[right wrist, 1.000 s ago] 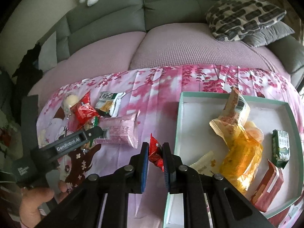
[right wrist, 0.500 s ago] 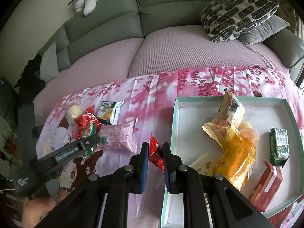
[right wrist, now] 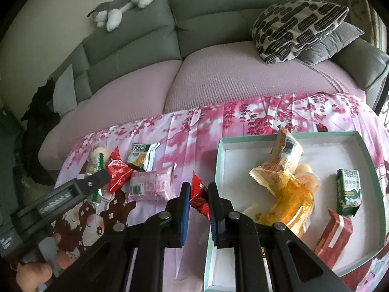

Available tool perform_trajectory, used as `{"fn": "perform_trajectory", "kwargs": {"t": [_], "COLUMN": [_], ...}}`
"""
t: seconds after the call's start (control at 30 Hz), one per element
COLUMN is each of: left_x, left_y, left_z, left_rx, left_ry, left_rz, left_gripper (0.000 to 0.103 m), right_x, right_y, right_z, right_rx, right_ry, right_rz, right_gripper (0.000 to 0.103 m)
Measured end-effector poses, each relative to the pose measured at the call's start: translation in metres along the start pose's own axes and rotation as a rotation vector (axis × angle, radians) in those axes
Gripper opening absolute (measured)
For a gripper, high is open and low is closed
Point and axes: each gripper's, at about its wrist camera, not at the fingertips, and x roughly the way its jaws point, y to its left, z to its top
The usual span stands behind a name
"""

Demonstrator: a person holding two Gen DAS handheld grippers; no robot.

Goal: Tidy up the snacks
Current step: 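Carry both snacks over the tray and open both tools to release them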

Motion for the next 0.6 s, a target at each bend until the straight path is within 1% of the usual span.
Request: {"fn": "perform_trajectory", "kwargs": {"t": [0.1, 0.37, 0.5, 0.6], "left_x": [-0.008, -0.019, -0.024, -0.027], "left_y": [-0.005, -0.023, -0.04, -0.056], "left_z": [0.002, 0.003, 0.0, -0.005], "left_rx": [0.012, 0.048, 0.082, 0.116], "left_ry": [-0.019, -0.041, -0.049, -0.05], "left_rz": [-0.007, -0.03, -0.056, -0.081], "left_gripper": [0.058, 0.058, 0.058, 0.058], "right_x": [-0.003, -0.011, -0.021, -0.032], "right_y": [-0.003, -0.015, -0.034, -0.058], "right_z": [0.001, 0.005, 0.009, 0.01], "right_rx": [0.007, 0.04, 0.07, 0.114], "right_ry": [-0.008, -0.025, -0.05, -0.07], "right_rz": [0.0, -0.002, -0.029, -0.065], "right_gripper": [0.016, 0.016, 0.016, 0.016]}}
